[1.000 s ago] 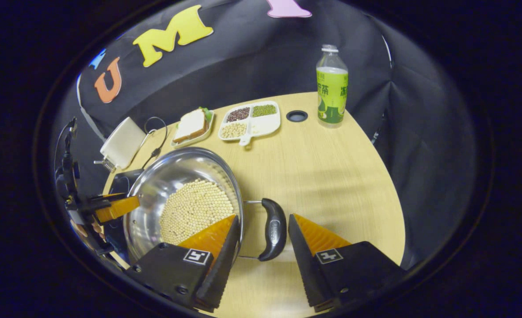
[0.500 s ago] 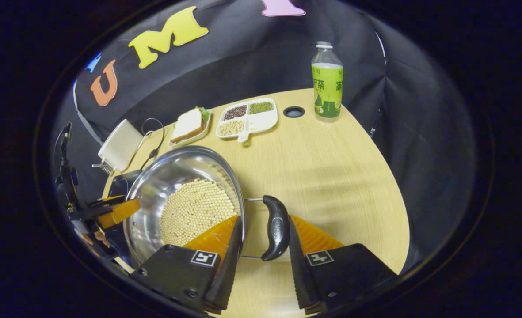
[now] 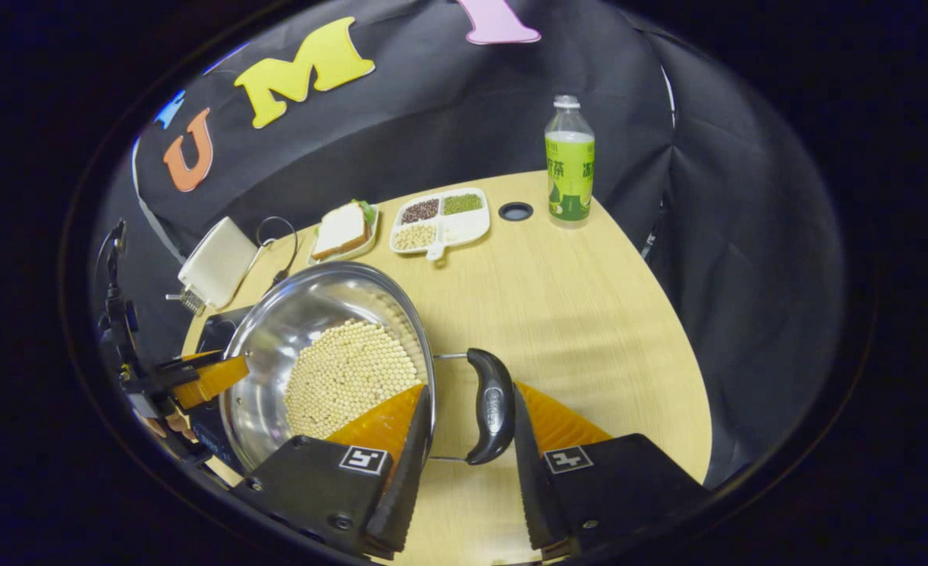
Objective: First push the handle of the pot to place it horizontally, then grasp the pot with both hands and set it on the induction cooktop.
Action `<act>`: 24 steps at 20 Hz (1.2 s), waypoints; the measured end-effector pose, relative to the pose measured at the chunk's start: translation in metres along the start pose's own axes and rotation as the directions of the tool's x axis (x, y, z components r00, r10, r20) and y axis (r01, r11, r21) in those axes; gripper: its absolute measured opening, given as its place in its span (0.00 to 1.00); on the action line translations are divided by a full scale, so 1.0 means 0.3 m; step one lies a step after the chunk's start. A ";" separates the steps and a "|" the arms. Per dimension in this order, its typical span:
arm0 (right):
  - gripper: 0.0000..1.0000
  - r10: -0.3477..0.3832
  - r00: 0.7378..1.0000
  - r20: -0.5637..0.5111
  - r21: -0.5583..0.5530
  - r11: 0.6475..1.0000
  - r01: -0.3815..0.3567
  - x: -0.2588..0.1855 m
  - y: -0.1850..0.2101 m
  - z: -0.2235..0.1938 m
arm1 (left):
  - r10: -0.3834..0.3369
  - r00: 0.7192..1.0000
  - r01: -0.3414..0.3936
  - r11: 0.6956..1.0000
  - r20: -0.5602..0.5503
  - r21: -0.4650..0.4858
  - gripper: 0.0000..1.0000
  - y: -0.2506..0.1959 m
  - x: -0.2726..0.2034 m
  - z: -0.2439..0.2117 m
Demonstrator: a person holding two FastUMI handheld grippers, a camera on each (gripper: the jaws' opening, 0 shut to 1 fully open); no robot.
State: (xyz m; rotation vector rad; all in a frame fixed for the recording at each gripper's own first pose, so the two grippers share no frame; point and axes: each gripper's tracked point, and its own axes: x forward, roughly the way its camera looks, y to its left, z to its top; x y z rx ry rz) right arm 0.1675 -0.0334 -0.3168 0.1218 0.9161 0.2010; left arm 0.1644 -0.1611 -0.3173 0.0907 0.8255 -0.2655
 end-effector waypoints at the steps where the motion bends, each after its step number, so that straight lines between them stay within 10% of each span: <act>1: 0.58 -0.001 1.000 0.005 -0.002 1.000 0.001 -0.023 0.014 0.003 | -0.004 1.000 0.004 1.000 0.005 0.000 0.59 0.005 -0.021 0.007; 12: 0.58 0.019 0.996 0.083 -0.036 0.999 -0.016 -0.224 0.279 0.044 | -0.009 0.992 0.015 0.999 0.123 -0.052 0.59 0.205 -0.267 0.073; 24: 0.58 0.112 0.990 0.088 -0.160 0.982 -0.097 -0.132 0.760 0.055 | 0.121 0.980 -0.101 0.986 0.157 -0.130 0.59 0.659 -0.391 0.017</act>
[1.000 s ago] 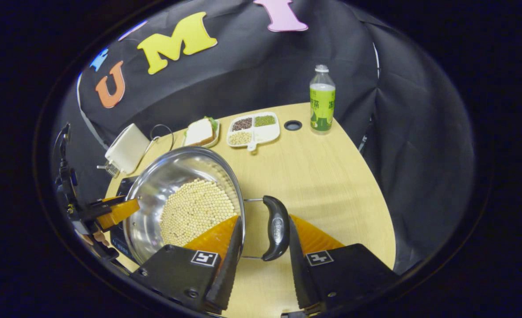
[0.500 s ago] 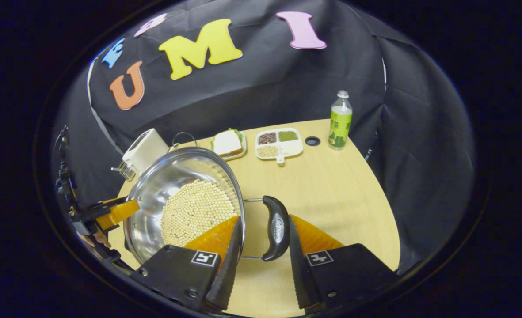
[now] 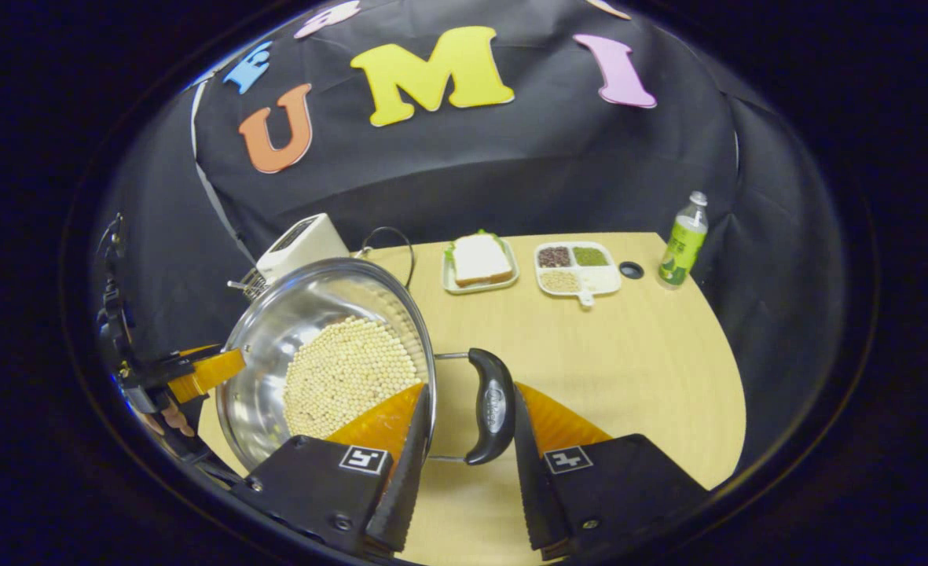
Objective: First push the handle of the pot to place it horizontally, then grasp the pot with both hands and set it on the induction cooktop.
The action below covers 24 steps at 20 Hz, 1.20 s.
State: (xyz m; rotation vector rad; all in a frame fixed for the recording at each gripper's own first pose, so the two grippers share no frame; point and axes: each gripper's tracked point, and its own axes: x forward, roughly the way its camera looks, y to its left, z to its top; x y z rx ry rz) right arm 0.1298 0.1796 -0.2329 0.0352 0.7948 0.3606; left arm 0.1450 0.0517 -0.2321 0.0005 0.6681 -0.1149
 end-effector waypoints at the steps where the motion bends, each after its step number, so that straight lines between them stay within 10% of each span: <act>1: 0.57 0.011 1.000 -0.004 -0.001 1.000 -0.011 0.026 0.031 0.006 | 0.009 1.000 -0.009 1.000 0.000 -0.014 0.59 0.031 0.004 -0.001; 24: 0.58 0.035 0.999 -0.024 0.022 0.999 -0.034 0.329 0.285 -0.031 | 0.053 0.998 -0.057 0.994 -0.045 -0.089 0.59 0.323 0.203 -0.094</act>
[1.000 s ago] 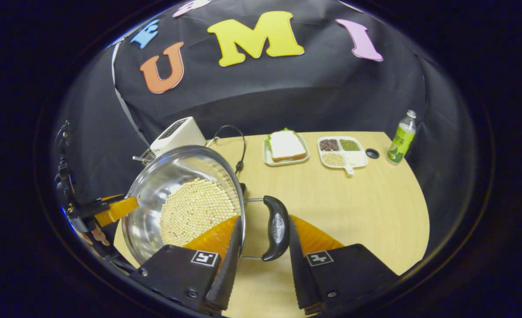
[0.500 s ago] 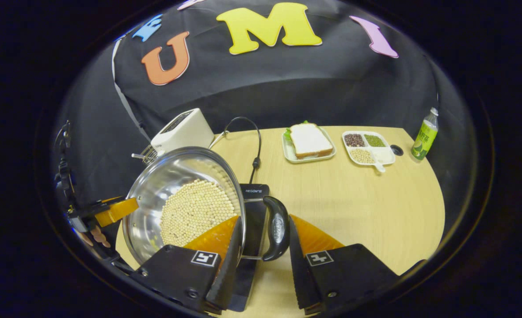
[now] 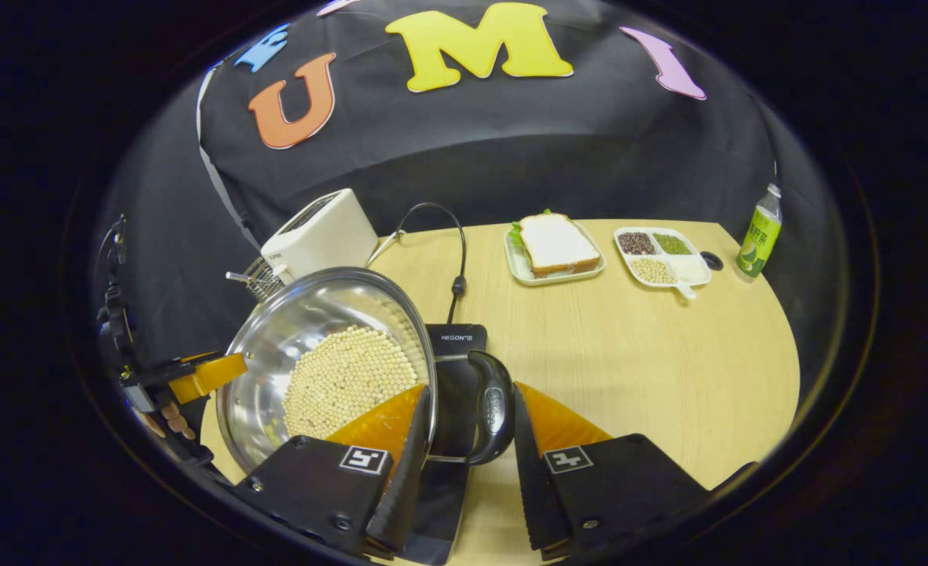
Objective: First push the handle of the pot to place it horizontally, then grasp the pot with both hands and set it on the induction cooktop.
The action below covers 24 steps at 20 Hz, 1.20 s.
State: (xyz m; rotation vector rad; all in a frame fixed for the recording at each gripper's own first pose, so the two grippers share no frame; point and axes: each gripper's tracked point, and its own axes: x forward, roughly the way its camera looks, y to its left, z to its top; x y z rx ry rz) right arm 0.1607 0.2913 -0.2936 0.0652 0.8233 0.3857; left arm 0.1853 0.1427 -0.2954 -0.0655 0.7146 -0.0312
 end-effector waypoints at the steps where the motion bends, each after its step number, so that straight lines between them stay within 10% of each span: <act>1: 0.57 0.002 1.000 0.001 0.008 1.000 -0.002 0.001 -0.002 -0.003 | -0.003 1.000 0.003 1.000 0.002 -0.005 0.59 0.002 0.005 -0.001; 13: 0.60 0.046 0.998 0.042 0.078 0.996 -0.049 0.025 -0.015 -0.001 | -0.011 0.998 0.012 1.000 0.065 -0.013 0.51 -0.005 0.011 0.015; 19: 0.82 0.009 0.994 0.111 0.053 0.998 -0.015 -0.021 -0.056 0.042 | 0.027 0.989 -0.022 0.999 0.147 -0.033 0.92 0.025 -0.031 0.082; 24: 0.82 -0.036 0.978 0.207 0.018 0.999 0.033 -0.137 -0.085 0.101 | 0.050 0.977 -0.045 0.999 0.209 -0.029 0.94 0.032 -0.127 0.143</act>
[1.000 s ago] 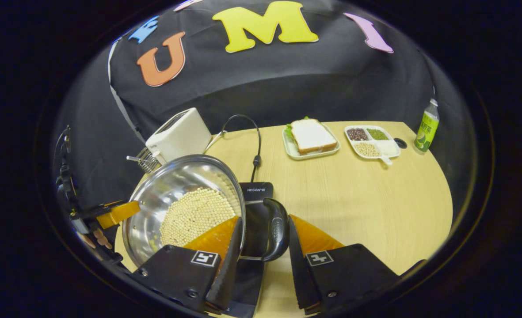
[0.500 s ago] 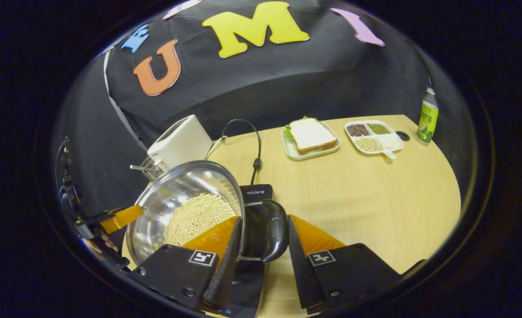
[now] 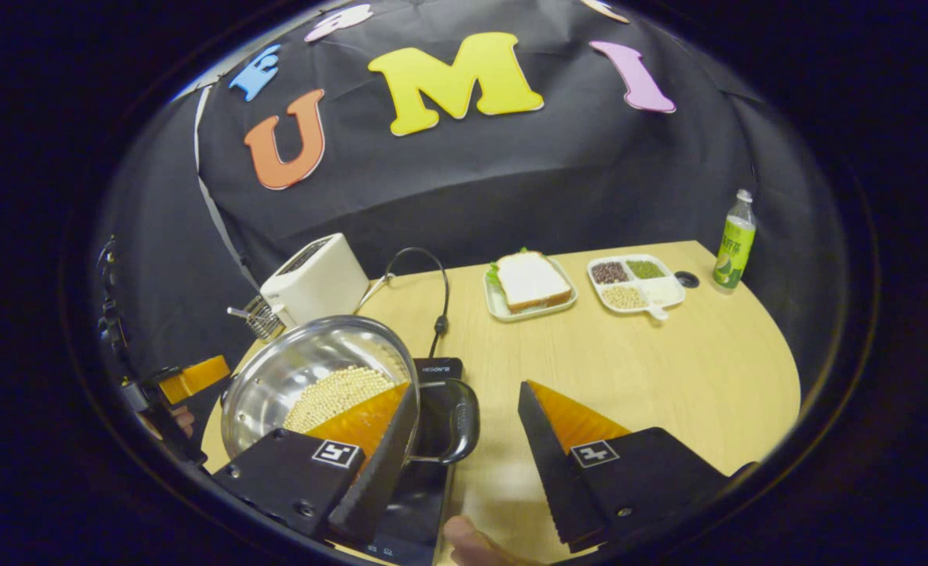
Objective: First push the handle of the pot to place it horizontally, then grasp the pot with both hands and set it on the induction cooktop.
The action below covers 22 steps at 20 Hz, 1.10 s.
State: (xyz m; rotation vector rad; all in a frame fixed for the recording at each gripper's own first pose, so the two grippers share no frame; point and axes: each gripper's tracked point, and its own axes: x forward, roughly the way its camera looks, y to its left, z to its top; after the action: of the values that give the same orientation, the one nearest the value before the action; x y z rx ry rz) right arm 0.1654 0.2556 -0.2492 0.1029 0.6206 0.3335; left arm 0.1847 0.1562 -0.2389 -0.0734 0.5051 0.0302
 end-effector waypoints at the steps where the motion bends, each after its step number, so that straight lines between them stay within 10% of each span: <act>1: 0.84 -0.002 1.000 0.024 -0.019 1.000 0.003 -0.029 0.000 0.020 | -0.004 1.000 0.003 1.000 0.019 0.006 0.94 -0.011 -0.026 0.022; 8: 0.85 -0.063 0.967 0.247 -0.051 0.996 0.077 -0.373 -0.041 0.187 | 0.028 0.979 -0.033 0.999 0.201 0.022 0.95 -0.083 -0.292 0.221; 19: 0.97 -0.135 0.805 0.577 -0.083 0.971 0.222 -1.045 -0.185 0.345 | -0.047 0.904 0.008 0.996 0.425 0.094 0.95 -0.367 -0.817 0.365; 22: 0.97 -0.144 0.801 0.581 -0.064 0.973 0.221 -1.147 -0.214 0.305 | -0.024 0.886 -0.014 0.997 0.462 0.080 0.94 -0.419 -0.923 0.361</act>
State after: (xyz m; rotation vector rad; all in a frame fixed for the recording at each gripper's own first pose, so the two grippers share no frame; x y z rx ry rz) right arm -0.0256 0.0797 0.0029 0.0147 0.0016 0.1376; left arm 0.0007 0.0363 -0.0022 0.0137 0.0249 0.0211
